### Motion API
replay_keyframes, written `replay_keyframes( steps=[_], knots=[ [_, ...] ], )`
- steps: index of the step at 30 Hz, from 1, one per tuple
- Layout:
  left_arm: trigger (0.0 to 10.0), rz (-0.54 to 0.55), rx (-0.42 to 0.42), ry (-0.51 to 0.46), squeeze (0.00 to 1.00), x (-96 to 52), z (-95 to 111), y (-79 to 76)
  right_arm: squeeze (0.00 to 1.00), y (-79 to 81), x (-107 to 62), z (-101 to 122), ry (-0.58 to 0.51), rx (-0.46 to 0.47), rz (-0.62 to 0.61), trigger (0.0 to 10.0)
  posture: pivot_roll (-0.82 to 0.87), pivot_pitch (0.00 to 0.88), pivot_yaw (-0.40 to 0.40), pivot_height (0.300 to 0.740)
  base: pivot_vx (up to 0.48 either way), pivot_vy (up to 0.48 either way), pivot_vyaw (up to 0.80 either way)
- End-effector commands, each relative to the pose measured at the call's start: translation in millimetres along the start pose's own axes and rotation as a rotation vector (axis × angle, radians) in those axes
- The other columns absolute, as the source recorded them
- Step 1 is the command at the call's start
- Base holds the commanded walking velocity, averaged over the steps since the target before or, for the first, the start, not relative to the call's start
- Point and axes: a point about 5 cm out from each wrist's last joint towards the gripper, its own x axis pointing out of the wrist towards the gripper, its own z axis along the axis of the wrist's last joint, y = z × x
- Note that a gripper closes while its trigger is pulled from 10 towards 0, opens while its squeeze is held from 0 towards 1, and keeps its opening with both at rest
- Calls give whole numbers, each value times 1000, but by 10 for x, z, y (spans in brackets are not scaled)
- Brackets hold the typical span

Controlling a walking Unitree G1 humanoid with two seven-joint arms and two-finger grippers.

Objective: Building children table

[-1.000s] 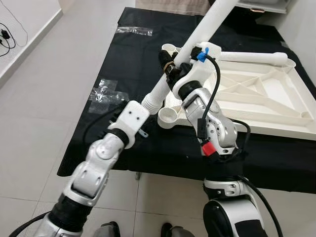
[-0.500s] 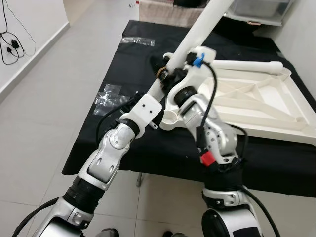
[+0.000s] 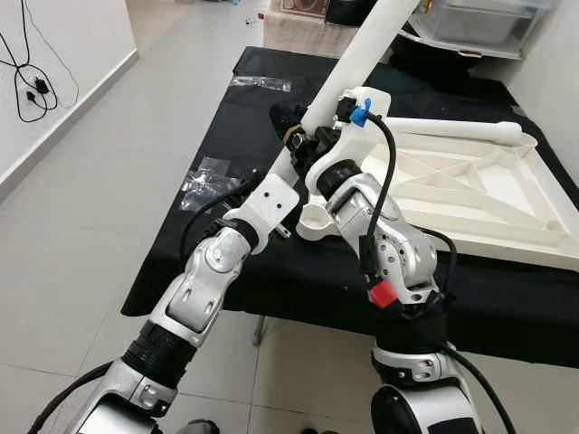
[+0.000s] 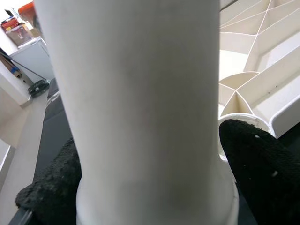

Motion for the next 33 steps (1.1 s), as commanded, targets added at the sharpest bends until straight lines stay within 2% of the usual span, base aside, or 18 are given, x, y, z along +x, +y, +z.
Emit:
replay_keyframes(
  steps=[1, 2, 3, 4, 12, 17, 18, 19, 21, 22, 23, 27, 28, 29, 31, 33],
  knots=[
    [10000, -23, 0, 15, 0, -7, -59, -60, 0, 31, -13, 24, -6, 8, 23, 10000, 87, 96, -93, 740, 0, 0, 0],
    [7294, -20, 0, 14, 0, -4, -66, -51, 0, 39, -12, 24, -4, 5, 28, 10000, 87, 96, -93, 740, 0, 0, 0],
    [7294, -20, 0, 14, 0, -4, -66, -51, 0, 39, -12, 24, -4, 5, 28, 10000, 87, 96, -93, 740, 0, 0, 0],
    [0, -12, 1, 14, 0, 0, -72, -31, 0, 40, -14, 4, 2, 8, 29, 10000, 92, 93, -94, 740, 0, 0, 0],
    [0, 17, -9, 19, 0, -28, -99, 1, 0, 8, -15, -24, 11, -9, 17, 10000, 93, 90, -92, 740, 0, 0, 0],
    [0, 8, -15, 18, 0, -68, -109, -59, 0, -18, -33, -35, 1, -25, 1, 10000, 88, 59, -82, 740, 0, 0, 0],
    [8745, 9, -15, 26, 0, -73, -119, -69, 0, -26, -36, -34, -5, -27, -4, 10000, 87, 57, -83, 740, 0, 0, 0],
    [10000, 13, -21, 33, 0, -79, -123, -73, 0, -54, -39, -37, -7, -44, -13, 10000, 86, 51, -80, 740, 0, 0, 0],
    [10000, 15, -25, 34, 0, -82, -123, -75, 0, -70, -39, -40, -7, -51, -9, 10000, 86, 44, -78, 740, 0, 0, 0],
    [10000, 15, -16, 28, 0, -82, -116, -71, 322, -94, -39, -38, -7, -71, -15, 10000, 86, 45, -78, 740, 0, 0, 0],
    [10000, 14, -7, 23, 0, -82, -109, -63, 1000, -96, -37, -44, 2, -83, 10, 10000, 85, 49, -79, 740, 0, 0, 0],
    [10000, 5, 11, 12, 0, -93, -97, -49, 1000, -107, -38, -38, 3, -100, 31, 10000, 83, 57, -80, 740, 0, 0, 0],
    [10000, -22, 12, 4, 0, -132, -92, -42, 1000, -151, -49, -46, 7, -82, 63, 10000, 81, 60, -79, 740, 0, 0, 0],
    [10000, -50, 8, 3, 0, -186, -96, -40, 0, -217, -73, -62, 15, -87, 93, 10000, 83, 68, -78, 740, 0, 0, 0],
    [10000, -68, 4, 3, 0, -224, -98, -40, 0, -263, -92, -75, 21, -90, 114, 10000, 83, 68, -78, 740, 0, 0, 0],
    [10000, -127, -19, 6, 0, -336, -114, -77, 0, -307, -165, -118, 71, -36, 251, 10000, 93, 70, -84, 740, 0, 0, 0]
  ],
)
